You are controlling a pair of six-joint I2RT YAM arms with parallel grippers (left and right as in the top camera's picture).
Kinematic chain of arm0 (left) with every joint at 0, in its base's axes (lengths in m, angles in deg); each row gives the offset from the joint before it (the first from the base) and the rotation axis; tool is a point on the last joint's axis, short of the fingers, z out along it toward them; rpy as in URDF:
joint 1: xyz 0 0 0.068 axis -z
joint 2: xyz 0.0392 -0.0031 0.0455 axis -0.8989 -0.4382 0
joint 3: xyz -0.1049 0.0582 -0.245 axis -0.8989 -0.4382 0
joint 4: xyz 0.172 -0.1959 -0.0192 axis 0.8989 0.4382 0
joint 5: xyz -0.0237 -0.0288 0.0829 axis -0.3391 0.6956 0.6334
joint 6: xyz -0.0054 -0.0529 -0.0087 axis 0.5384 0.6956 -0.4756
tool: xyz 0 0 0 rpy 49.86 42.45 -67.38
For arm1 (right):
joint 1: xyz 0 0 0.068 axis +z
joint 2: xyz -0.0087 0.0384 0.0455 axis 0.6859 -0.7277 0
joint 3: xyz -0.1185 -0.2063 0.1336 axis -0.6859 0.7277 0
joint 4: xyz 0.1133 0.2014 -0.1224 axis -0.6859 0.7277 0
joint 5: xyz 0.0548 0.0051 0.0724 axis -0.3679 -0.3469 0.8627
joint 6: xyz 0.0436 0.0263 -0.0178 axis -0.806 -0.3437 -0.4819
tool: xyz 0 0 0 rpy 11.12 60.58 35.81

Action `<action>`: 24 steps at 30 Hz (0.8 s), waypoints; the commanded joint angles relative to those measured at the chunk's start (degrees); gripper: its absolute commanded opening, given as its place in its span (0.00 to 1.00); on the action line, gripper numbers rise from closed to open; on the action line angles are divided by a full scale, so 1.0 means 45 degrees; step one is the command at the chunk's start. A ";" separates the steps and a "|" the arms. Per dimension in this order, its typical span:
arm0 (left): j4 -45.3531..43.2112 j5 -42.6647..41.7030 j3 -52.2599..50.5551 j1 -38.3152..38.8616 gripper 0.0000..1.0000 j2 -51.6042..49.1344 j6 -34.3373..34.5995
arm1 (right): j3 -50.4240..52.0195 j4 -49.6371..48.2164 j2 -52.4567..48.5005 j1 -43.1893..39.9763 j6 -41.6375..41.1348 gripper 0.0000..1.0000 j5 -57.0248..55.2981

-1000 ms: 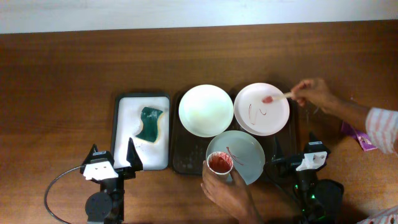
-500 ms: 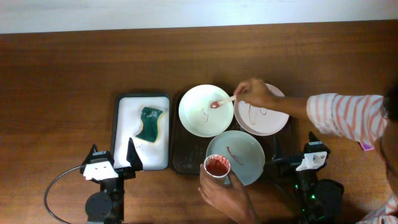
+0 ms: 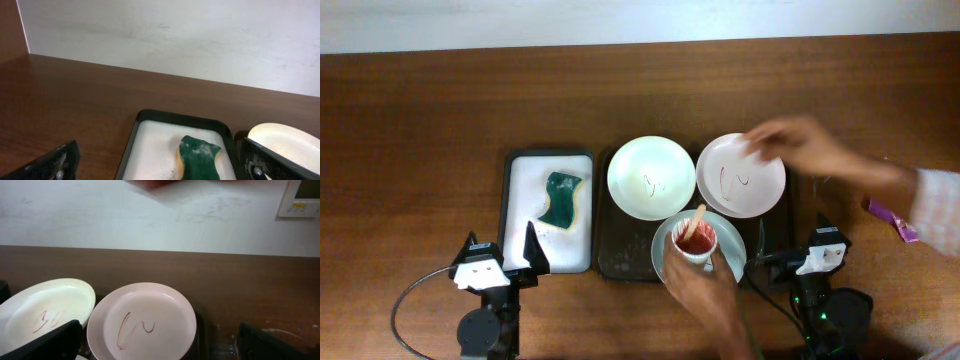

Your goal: Clean dirty plates on tray and stack at the side

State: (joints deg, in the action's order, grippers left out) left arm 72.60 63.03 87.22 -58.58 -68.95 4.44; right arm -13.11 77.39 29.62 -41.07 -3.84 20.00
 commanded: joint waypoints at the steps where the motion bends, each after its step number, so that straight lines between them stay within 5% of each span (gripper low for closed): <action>1: -0.0015 -0.0136 -0.0087 -0.0078 0.99 0.0112 -0.0287 | 0.0092 0.0015 0.0126 0.0073 -0.0049 0.99 -0.0063; 24: -0.0015 -0.0136 -0.0087 -0.0078 0.99 0.0112 -0.0291 | 0.0092 0.0015 0.0126 0.0073 -0.0049 0.99 -0.0063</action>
